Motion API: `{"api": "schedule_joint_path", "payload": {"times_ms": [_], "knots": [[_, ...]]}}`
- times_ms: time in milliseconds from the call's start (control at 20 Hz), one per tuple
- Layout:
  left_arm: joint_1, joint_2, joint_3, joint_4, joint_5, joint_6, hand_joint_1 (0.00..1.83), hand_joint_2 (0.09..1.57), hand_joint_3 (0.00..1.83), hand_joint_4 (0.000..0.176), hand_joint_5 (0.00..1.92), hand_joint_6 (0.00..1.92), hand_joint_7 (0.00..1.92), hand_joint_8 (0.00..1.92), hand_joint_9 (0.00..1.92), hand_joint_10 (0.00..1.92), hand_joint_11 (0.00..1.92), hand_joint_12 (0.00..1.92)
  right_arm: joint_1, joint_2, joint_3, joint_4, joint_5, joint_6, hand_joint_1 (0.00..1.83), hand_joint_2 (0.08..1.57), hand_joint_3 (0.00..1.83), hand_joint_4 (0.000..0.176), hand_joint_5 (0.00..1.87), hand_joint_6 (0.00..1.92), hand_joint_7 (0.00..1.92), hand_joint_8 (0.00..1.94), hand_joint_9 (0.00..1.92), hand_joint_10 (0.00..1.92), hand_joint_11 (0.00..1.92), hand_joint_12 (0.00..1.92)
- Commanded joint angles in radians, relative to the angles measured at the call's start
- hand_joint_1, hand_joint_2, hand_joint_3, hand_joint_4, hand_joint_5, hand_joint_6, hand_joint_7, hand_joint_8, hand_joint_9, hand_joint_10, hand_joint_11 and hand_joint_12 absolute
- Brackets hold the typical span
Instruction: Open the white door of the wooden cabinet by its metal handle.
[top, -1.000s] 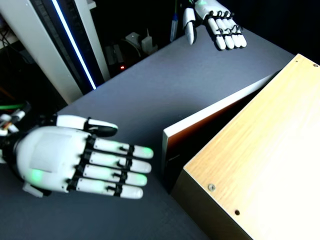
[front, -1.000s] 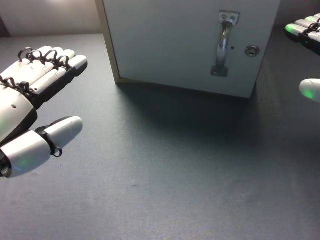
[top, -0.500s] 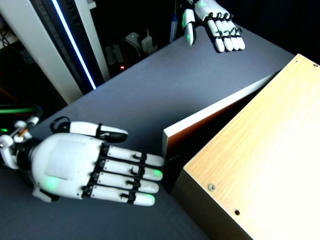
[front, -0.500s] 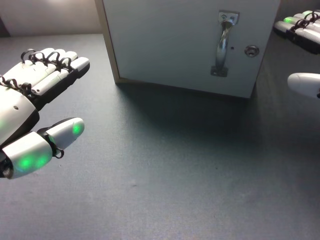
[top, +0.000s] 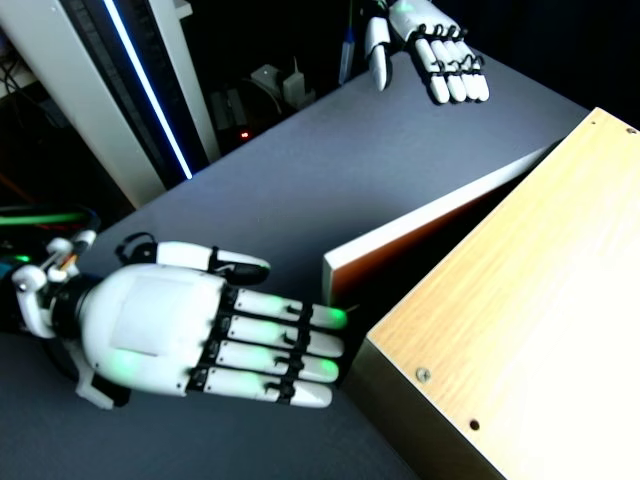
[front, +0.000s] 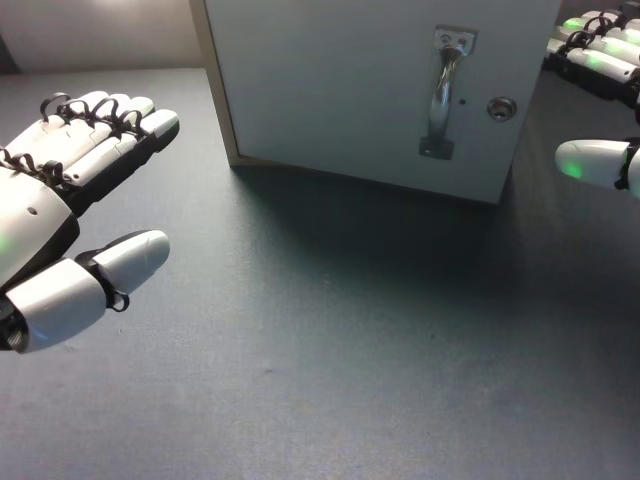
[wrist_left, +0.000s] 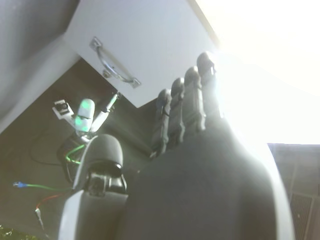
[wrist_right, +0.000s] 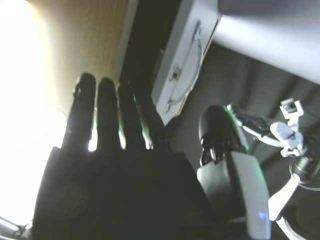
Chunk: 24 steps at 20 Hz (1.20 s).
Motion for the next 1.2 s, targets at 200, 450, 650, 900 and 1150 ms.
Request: {"api": "schedule_joint_path", "payload": {"times_ms": [200,450,650,900,1150], "knots": [[-0.003,0.001,0.000,0.003,-0.133,-0.005,0.00,1.57,0.00,0.000,0.10,0.00,0.09,0.00,0.06,0.00,0.00,0.19,0.012,0.006,-0.031,0.017,0.145,-0.001,0.00,1.36,0.00,0.000,0.00,0.00,0.00,0.00,0.00,0.00,0.00,0.00],[0.007,0.001,0.001,-0.006,-0.141,-0.024,0.00,1.56,0.00,0.000,0.10,0.00,0.09,0.00,0.06,0.00,0.00,0.22,-0.006,0.017,-0.080,0.015,0.203,-0.001,0.00,1.37,0.00,0.000,0.00,0.00,0.00,0.00,0.00,0.00,0.00,0.00],[0.006,0.002,0.001,-0.006,-0.151,-0.027,0.00,1.56,0.00,0.000,0.11,0.00,0.10,0.01,0.07,0.01,0.00,0.29,-0.023,0.046,-0.129,-0.009,0.257,-0.001,0.00,1.42,0.02,0.000,0.00,0.00,0.00,0.00,0.00,0.00,0.00,0.00],[0.006,0.002,0.001,-0.007,-0.154,-0.027,0.00,1.57,0.00,0.000,0.11,0.00,0.09,0.00,0.07,0.00,0.00,0.30,-0.031,0.059,-0.161,-0.061,0.306,0.026,0.15,1.47,0.00,0.000,0.00,0.00,0.00,0.00,0.00,0.00,0.00,0.00],[0.006,0.001,0.004,-0.012,-0.158,-0.027,0.00,1.56,0.00,0.000,0.11,0.00,0.09,0.00,0.06,0.00,0.00,0.16,-0.031,0.040,-0.170,-0.112,0.327,0.062,0.00,1.38,0.00,0.000,0.00,0.00,0.00,0.00,0.00,0.00,0.00,0.00]]}}
